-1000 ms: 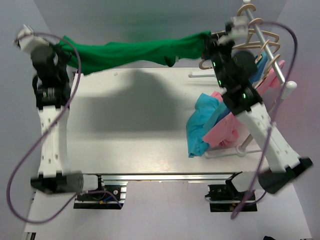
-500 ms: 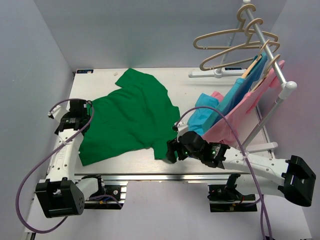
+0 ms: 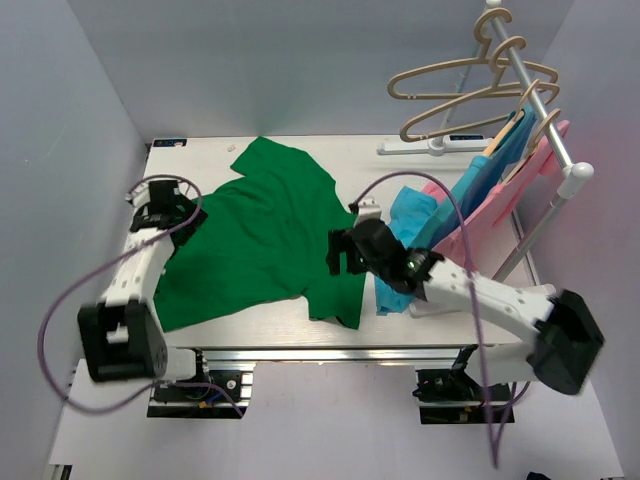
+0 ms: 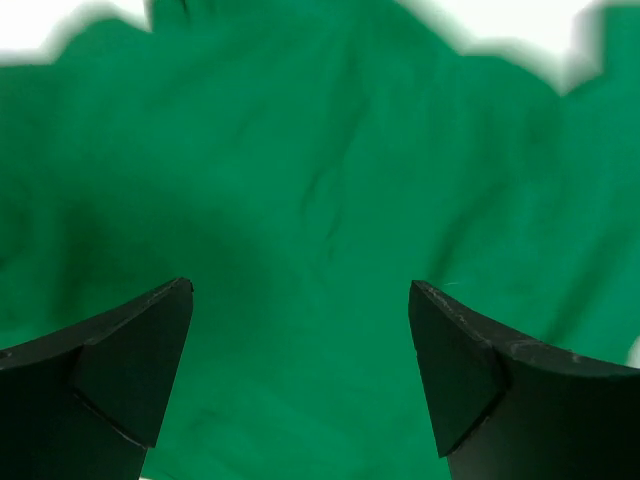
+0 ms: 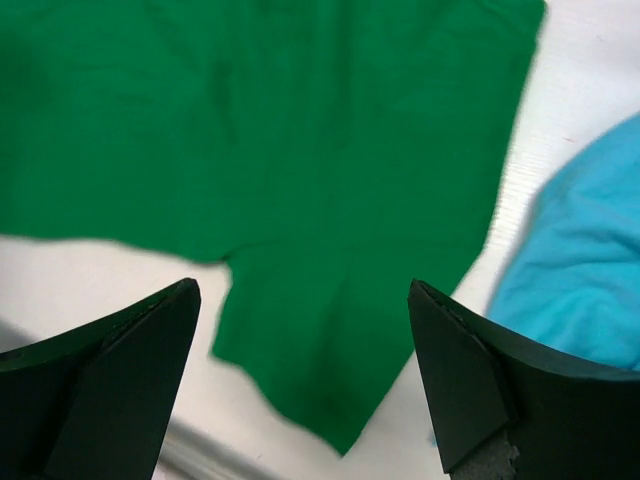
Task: Place the t-shirt on the hanger
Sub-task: Flatten out the T-shirt at the center of the board.
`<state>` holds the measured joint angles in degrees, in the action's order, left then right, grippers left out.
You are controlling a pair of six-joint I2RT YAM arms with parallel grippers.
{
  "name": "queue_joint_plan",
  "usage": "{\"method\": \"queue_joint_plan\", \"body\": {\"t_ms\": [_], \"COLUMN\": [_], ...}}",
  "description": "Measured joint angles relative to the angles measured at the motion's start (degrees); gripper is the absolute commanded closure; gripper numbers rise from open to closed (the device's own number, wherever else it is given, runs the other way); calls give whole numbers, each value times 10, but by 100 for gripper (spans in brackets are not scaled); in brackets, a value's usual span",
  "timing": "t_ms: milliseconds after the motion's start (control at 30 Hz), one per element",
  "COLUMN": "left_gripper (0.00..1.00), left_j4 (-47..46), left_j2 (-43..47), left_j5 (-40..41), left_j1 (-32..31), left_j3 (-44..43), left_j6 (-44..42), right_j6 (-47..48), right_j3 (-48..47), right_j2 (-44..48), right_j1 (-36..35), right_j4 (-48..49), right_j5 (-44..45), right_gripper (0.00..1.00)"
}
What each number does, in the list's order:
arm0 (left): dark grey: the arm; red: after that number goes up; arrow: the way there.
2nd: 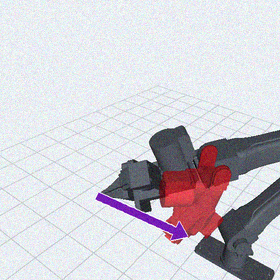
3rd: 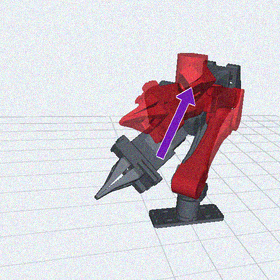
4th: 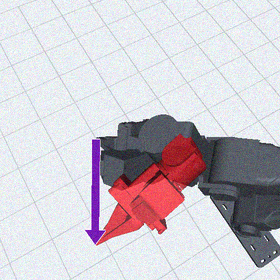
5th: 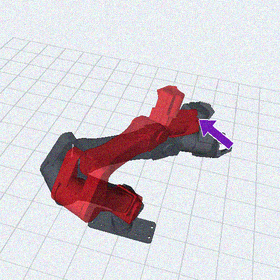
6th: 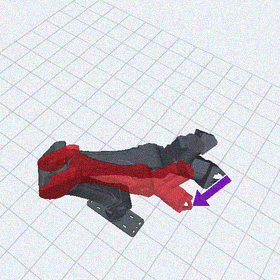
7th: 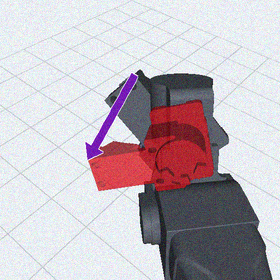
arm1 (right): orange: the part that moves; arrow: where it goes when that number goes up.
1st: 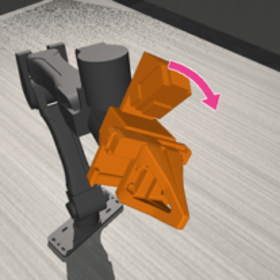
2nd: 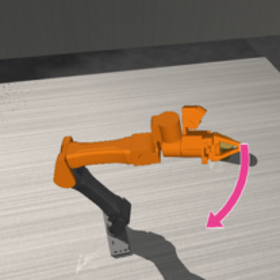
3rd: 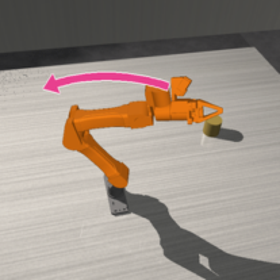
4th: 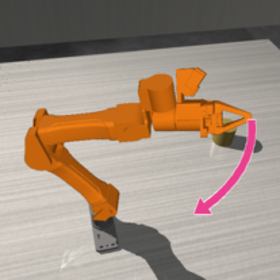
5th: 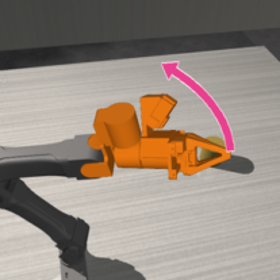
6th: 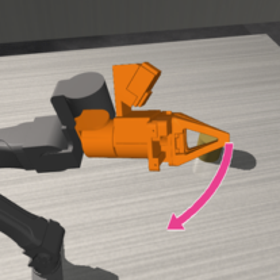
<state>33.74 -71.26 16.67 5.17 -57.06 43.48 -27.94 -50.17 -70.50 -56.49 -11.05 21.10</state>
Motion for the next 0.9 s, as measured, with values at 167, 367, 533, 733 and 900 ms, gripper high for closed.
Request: {"method": "queue_joint_plan", "body": {"t_ms": [167, 367, 533, 733, 900], "left_gripper": [2, 2, 2, 2, 2], "left_j4": [-8, 19, 28, 36, 42], "left_j2": [-200, -304, -346, -439, -504], "left_j5": [-30, -10, -2, 9, 5], "left_j1": [-1, 1, 7, 16, 17], "left_j3": [-3, -57, -110, -235, -334], "left_j6": [-15, -17, -17, -38, -74], "right_j6": [-1, 7, 10, -5, -24], "right_j3": [-99, -234, -274, -231, -138], "right_j2": [-167, -349, -437, -416, -356], "right_j1": [100, 120, 125, 122, 68], "right_j4": [-14, -44, -58, -9, 43], "right_j5": [-43, -68, -86, -111, -107], "right_gripper": [11, 12, 14, 17, 17]}}
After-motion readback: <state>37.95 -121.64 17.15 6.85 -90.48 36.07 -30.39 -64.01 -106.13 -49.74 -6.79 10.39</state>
